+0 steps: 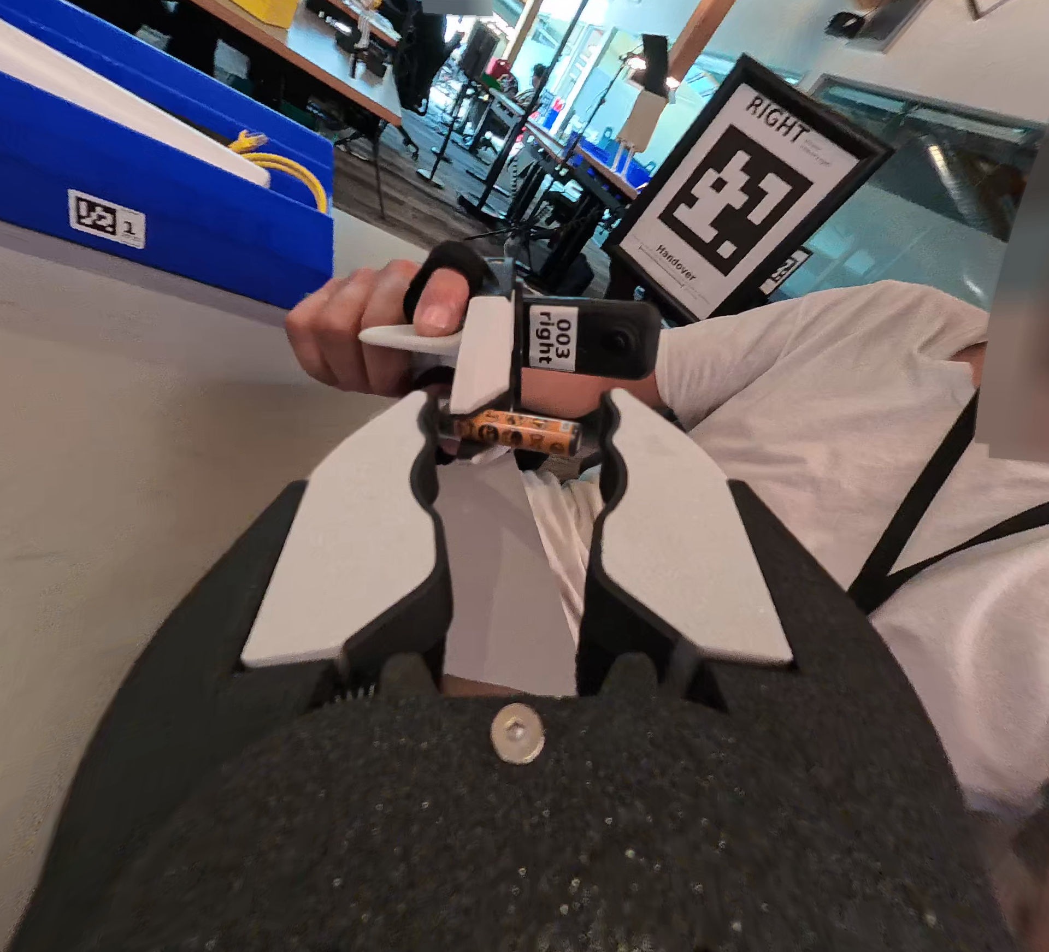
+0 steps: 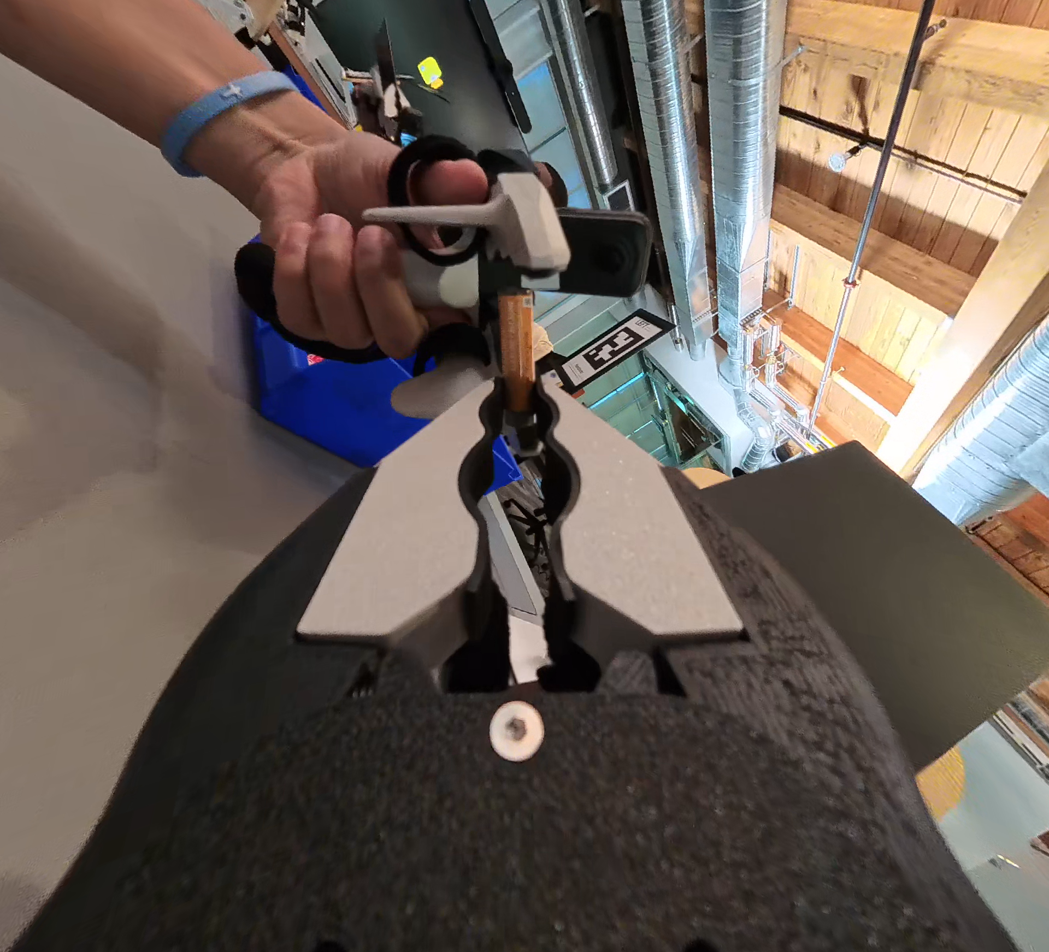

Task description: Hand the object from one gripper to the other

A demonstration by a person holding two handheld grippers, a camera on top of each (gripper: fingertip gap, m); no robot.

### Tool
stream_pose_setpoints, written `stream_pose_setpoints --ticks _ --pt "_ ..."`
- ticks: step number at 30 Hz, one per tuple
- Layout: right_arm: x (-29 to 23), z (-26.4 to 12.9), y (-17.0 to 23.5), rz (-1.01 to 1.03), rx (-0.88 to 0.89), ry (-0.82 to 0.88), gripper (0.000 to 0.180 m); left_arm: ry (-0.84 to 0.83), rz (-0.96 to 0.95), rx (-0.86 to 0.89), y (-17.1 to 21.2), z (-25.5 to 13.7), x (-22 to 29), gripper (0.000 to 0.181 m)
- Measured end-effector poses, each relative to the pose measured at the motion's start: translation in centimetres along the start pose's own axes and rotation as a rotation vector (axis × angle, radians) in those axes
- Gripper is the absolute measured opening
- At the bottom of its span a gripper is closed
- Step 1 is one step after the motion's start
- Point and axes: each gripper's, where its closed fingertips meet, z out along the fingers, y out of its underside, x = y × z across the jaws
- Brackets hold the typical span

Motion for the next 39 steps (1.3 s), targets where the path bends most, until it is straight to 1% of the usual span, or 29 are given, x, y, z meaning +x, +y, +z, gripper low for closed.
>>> stream_pose_setpoints --ticks 1,2,7,9,11,12,14,16,18,20,21,22,23,25,27,29,31,32,34,35,39 --pt "-0.1 0.0 0.0 -0.004 -0.001 -0.002 0.010 -0.009 -0.004 -0.011 0.1 -0.1 -0.2 0.048" --pt "-0.2 0.1 0.2 -0.012 -0.010 -0.002 0.010 -0.018 -0.003 -0.021 0.3 -0.1 -0.4 0.048" --pt "-0.3 0.1 0.5 -0.011 -0.021 0.001 0.010 -0.039 -0.001 -0.037 0.6 -0.3 -0.7 0.047" --pt "-0.2 0.2 0.9 0.029 -0.038 0.008 0.011 -0.070 0.028 -0.044 0.5 -0.3 -1.1 0.047" --pt "0.1 0.2 1.4 0.110 -0.058 0.017 0.013 -0.124 0.073 -0.049 0.2 -0.4 -1.6 0.047" --pt "0.3 0.1 1.6 0.164 -0.063 0.010 0.020 -0.159 0.106 -0.052 0.1 -0.5 -1.9 0.047" --pt "0.8 0.1 2.5 0.339 -0.090 -0.012 0.040 -0.263 0.184 -0.071 -0.2 -0.9 -2.8 0.047" --pt "1.3 0.2 4.2 0.634 -0.141 -0.060 0.061 -0.431 0.291 -0.129 -0.4 -1.6 -4.4 0.047" --pt "0.8 -0.1 5.1 0.992 -0.144 -0.198 0.062 -0.587 0.453 -0.192 -0.8 -2.2 -5.4 0.047" --pt "0.3 -0.6 4.9 1.329 -0.081 -0.362 0.062 -0.692 0.608 -0.222 -1.7 -2.4 -5.5 0.047" --pt "0.4 -1.0 4.4 1.457 -0.034 -0.444 0.062 -0.731 0.673 -0.244 -2.0 -2.4 -5.5 0.047" --pt "0.6 -1.1 4.5 1.575 -0.024 -0.479 0.062 -0.762 0.729 -0.261 -2.3 -2.4 -5.4 0.047" --pt "0.7 -1.2 4.5 1.669 -0.015 -0.508 0.062 -0.789 0.784 -0.276 -2.5 -2.3 -5.3 0.047" --pt "1.1 -1.5 3.5 1.814 0.061 -0.594 0.061 -0.824 0.890 -0.309 -2.7 -1.8 -5.1 0.047" --pt "1.5 -1.4 2.9 1.931 0.125 -0.639 0.056 -0.837 0.968 -0.344 -2.5 -1.3 -5.1 0.047" --pt "2.0 -1.6 1.9 2.010 0.215 -0.710 0.042 -0.841 1.006 -0.374 -2.2 -0.8 -5.2 0.047" --pt "1.7 -1.7 1.6 2.023 0.223 -0.758 0.032 -0.849 1.022 -0.392 -1.9 -0.7 -5.5 0.047" --pt "1.5 -1.7 1.8 2.017 0.215 -0.762 0.028 -0.847 1.020 -0.396 -1.8 -0.6 -5.6 0.047" --pt "1.7 -1.5 2.5 2.012 0.213 -0.709 0.018 -0.836 1.010 -0.394 -1.5 -0.4 -5.7 0.047" --pt "1.9 -1.4 2.9 2.021 0.219 -0.679 0.017 -0.836 1.012 -0.396 -1.5 -0.3 -5.8 0.047" --pt "1.7 -1.4 3.2 2.027 0.201 -0.679 0.017 -0.850 1.019 -0.416 -1.3 -0.1 -6.1 0.047"
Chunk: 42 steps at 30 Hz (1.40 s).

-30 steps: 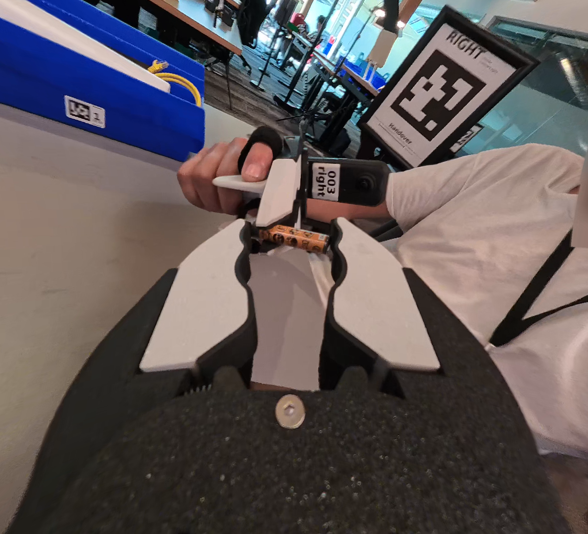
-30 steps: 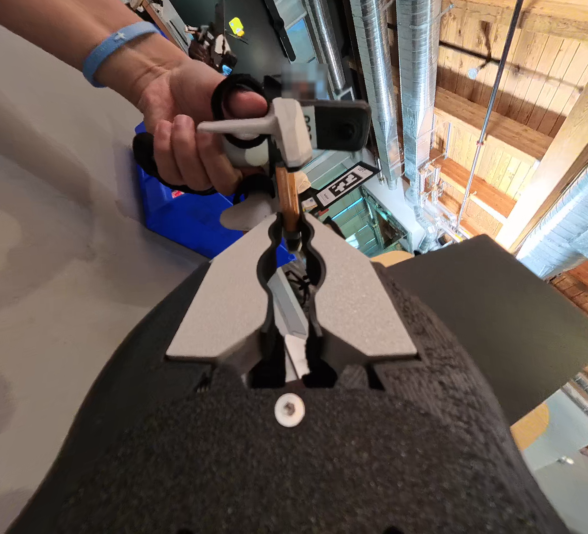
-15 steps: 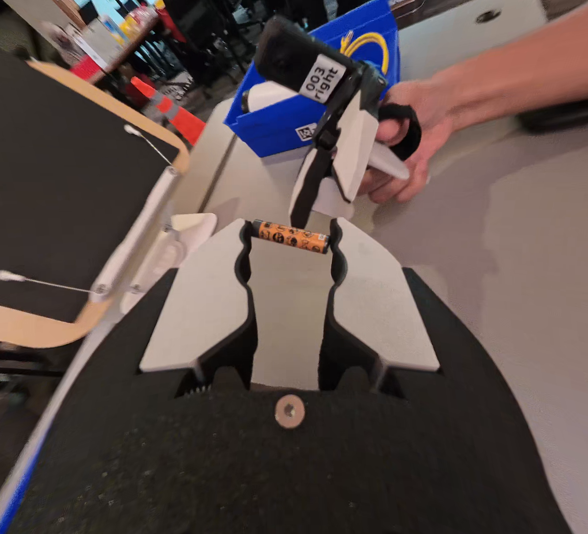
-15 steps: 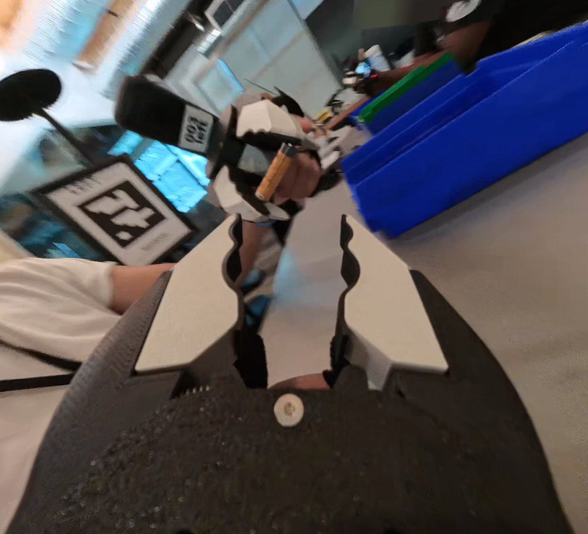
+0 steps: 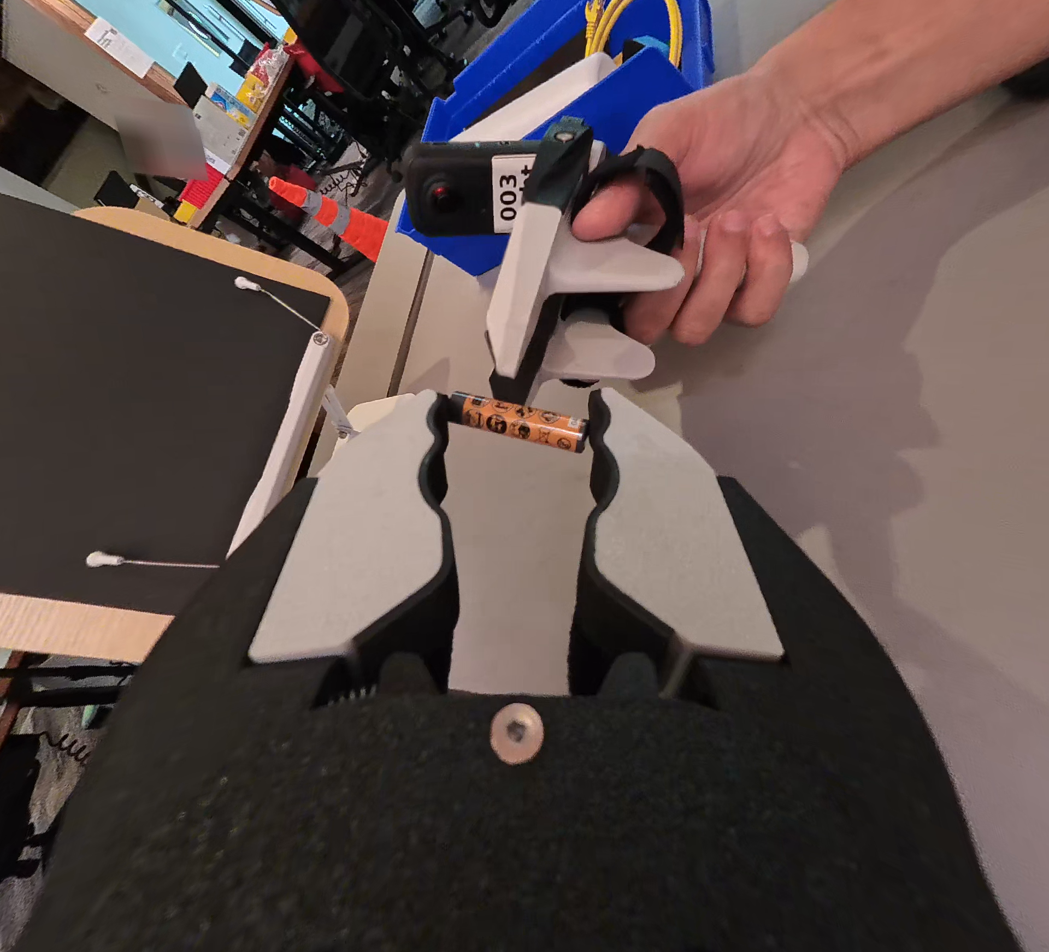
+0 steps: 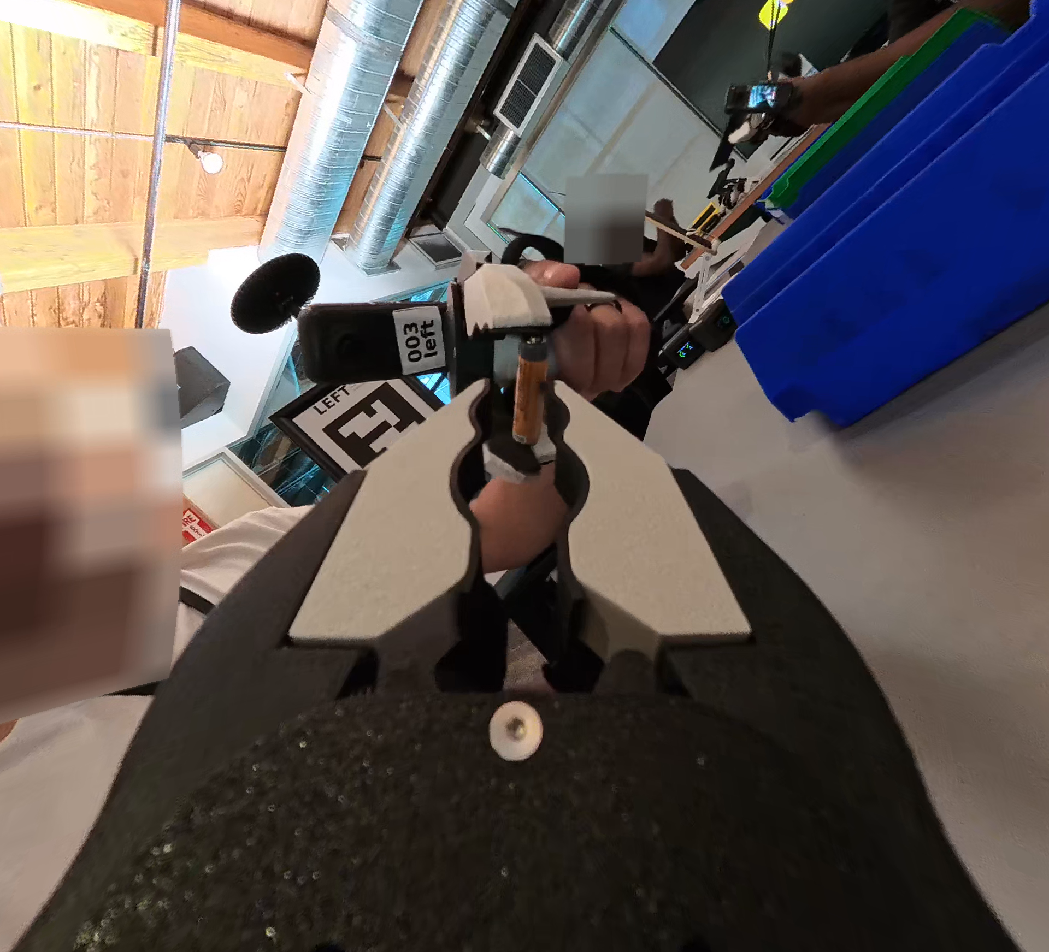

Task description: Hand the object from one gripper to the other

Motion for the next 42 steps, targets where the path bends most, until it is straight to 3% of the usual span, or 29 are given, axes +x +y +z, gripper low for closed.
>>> stream_pose_setpoints --ticks 9,12,15,19,22,26,29,33,37,42 --pt "1.3 0.0 0.3 -0.051 -0.051 0.102 0.010 -0.005 -0.073 -0.056 0.7 0.6 0.2 0.047" --pt "3.9 -1.8 -0.2 -0.169 -0.134 0.389 0.010 -0.047 -0.225 -0.064 1.0 0.2 0.0 0.058" --pt "3.8 -5.6 -3.3 -0.318 -0.215 0.706 0.010 -0.099 -0.556 -0.051 2.8 -0.8 0.9 0.056" --pt "-2.2 -11.2 -8.9 -0.489 -0.203 0.989 0.010 -0.060 -0.861 -0.042 6.0 -1.6 6.9 0.057" --pt "-6.1 -19.6 -12.0 -0.569 -0.169 1.350 0.010 -0.028 -1.095 -0.042 7.1 -3.3 10.7 0.055" --pt "-8.6 -31.8 -12.1 -0.418 -0.099 1.709 0.010 -0.169 -1.192 -0.048 8.4 -6.9 11.0 0.052" --pt "-6.8 -37.5 -11.1 -0.271 -0.040 1.791 0.010 -0.271 -1.183 -0.057 9.8 -8.8 9.9 0.049" --pt "-3.4 -42.9 -9.6 -0.150 -0.117 1.906 0.010 -0.280 -1.233 -0.056 11.1 -9.1 9.3 0.047" --pt "-1.0 -46.1 -9.3 -0.108 -0.264 2.004 0.010 -0.228 -1.314 -0.037 11.1 -8.8 9.8 0.044" --pt "1.4 -48.4 -8.3 -0.005 -0.411 2.060 0.010 -0.274 -1.242 -0.083 11.8 -9.0 9.6 0.044"
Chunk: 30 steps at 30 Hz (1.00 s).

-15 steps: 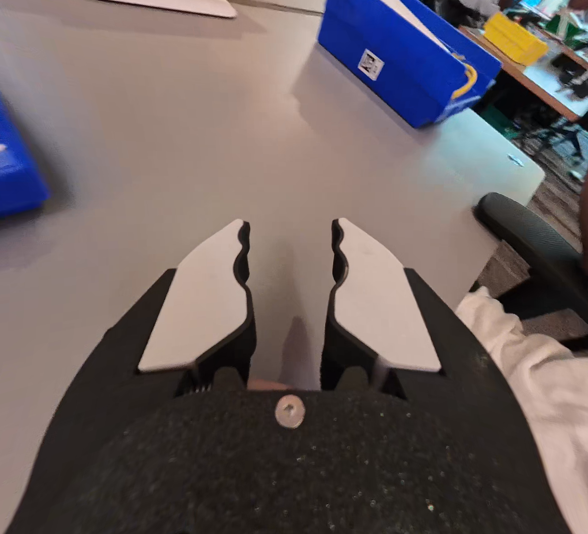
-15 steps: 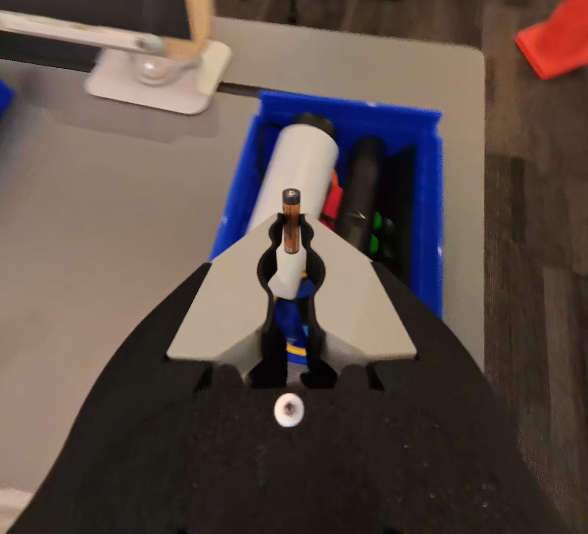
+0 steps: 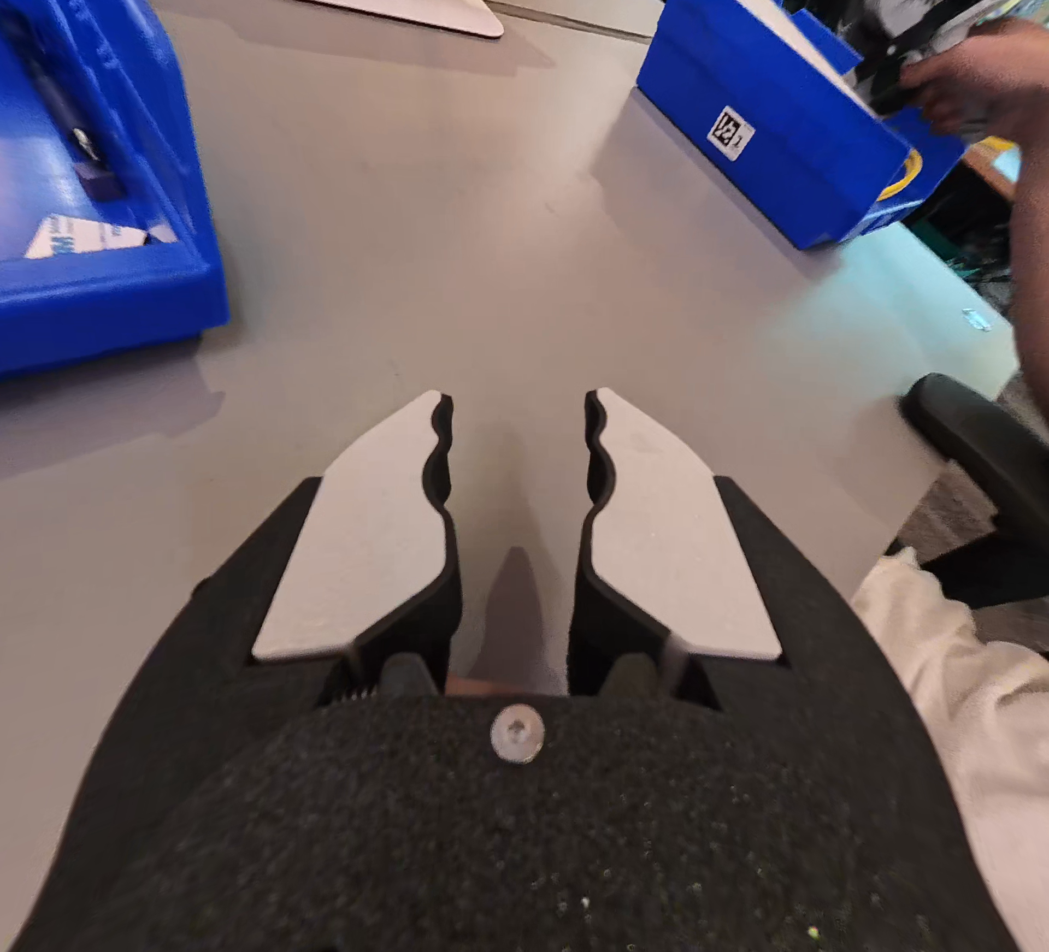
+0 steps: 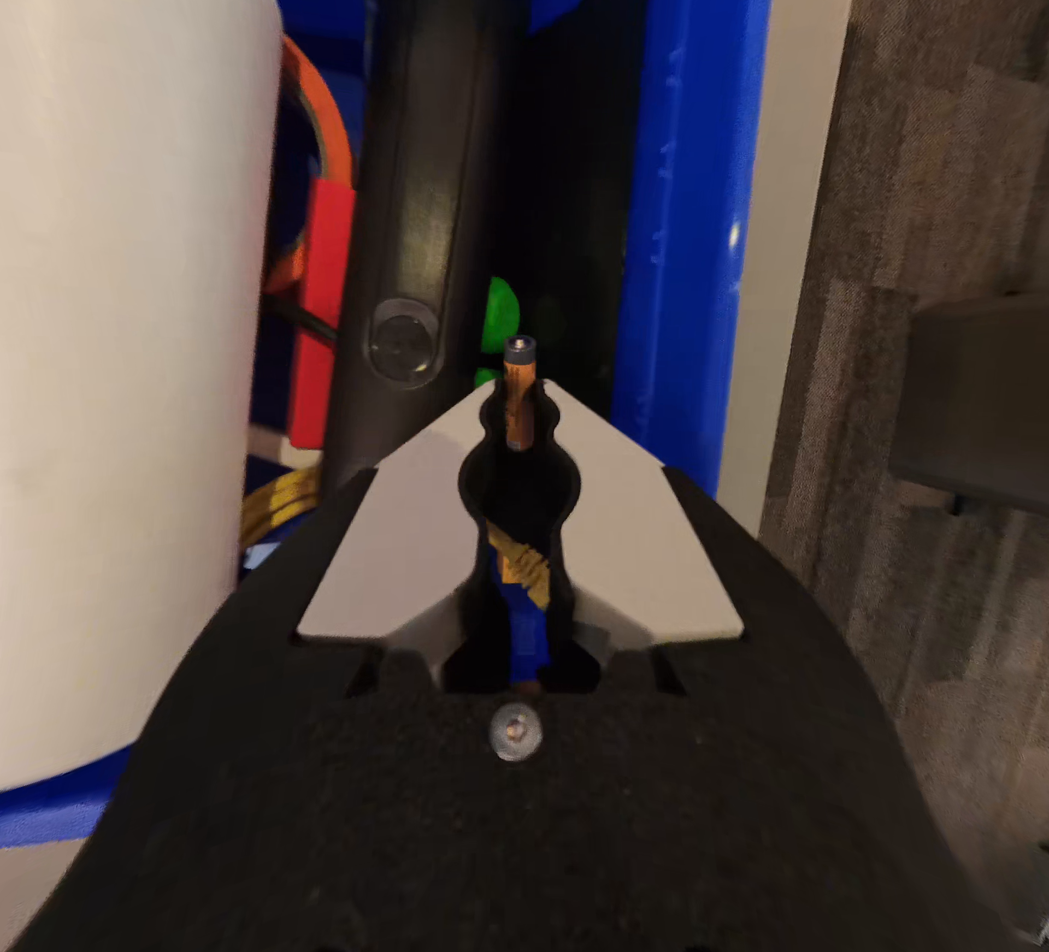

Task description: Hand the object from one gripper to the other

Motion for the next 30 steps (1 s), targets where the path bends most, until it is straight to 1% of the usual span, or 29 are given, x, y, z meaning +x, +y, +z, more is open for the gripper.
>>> stream_pose_setpoints --ticks 1,4,8,11,13,15,17,19,22,23,24,25,26,27,28,30 --pt "0.1 0.5 0.5 -0.003 -0.030 0.008 0.010 -0.009 0.009 0.003 -0.1 0.0 -0.1 0.044" --pt "-0.2 0.8 0.4 0.019 -0.020 -0.033 0.010 0.004 0.005 -0.007 0.0 0.3 0.1 0.044" --pt "-0.2 0.7 0.0 0.005 0.017 -0.029 0.012 0.003 0.040 -0.021 0.3 0.5 0.6 0.045" --pt "0.0 -0.7 -0.5 0.010 0.072 -0.044 0.030 -0.007 0.071 -0.015 0.3 0.3 0.8 0.045" --pt "-0.3 -2.8 -1.5 0.041 0.149 -0.094 0.033 -0.021 0.080 -0.014 0.3 0.3 0.7 0.045" --pt "-1.2 -6.2 -3.0 0.062 0.259 -0.161 0.034 -0.031 0.084 -0.013 0.2 0.2 0.5 0.045" --pt "-2.9 -11.1 -5.0 0.045 0.413 -0.237 0.034 -0.043 0.086 -0.008 0.1 0.2 0.4 0.045" --pt "-5.2 -17.0 -7.0 0.011 0.616 -0.289 0.034 -0.049 0.089 -0.002 0.0 0.1 0.3 0.045" --pt "-11.6 -25.1 -9.2 -0.043 0.906 -0.431 0.034 -0.063 0.104 -0.003 0.1 0.2 0.3 0.045" --pt "-14.6 -27.0 -9.3 -0.043 0.982 -0.519 0.034 -0.070 0.110 -0.009 0.2 0.2 0.2 0.045" --pt "-18.3 -28.2 -8.9 -0.034 1.027 -0.643 0.034 -0.077 0.111 -0.018 0.3 0.3 0.2 0.045" --pt "-22.7 -28.7 -7.7 -0.032 1.029 -0.807 0.033 -0.078 0.114 -0.029 0.5 0.3 0.3 0.046" --pt "-27.7 -28.4 -5.7 -0.060 0.982 -0.990 0.033 -0.075 0.122 -0.037 0.7 0.4 0.5 0.048" --pt "-32.1 -27.1 -3.3 -0.109 0.894 -1.122 0.034 -0.075 0.134 -0.043 0.7 0.5 0.6 0.049" --pt "-35.5 -25.2 -1.1 -0.155 0.817 -1.188 0.034 -0.076 0.149 -0.044 0.8 0.5 0.8 0.049" --pt "-39.7 -21.8 2.4 -0.166 0.774 -1.257 0.034 -0.062 0.179 -0.045 0.8 0.5 1.3 0.050"
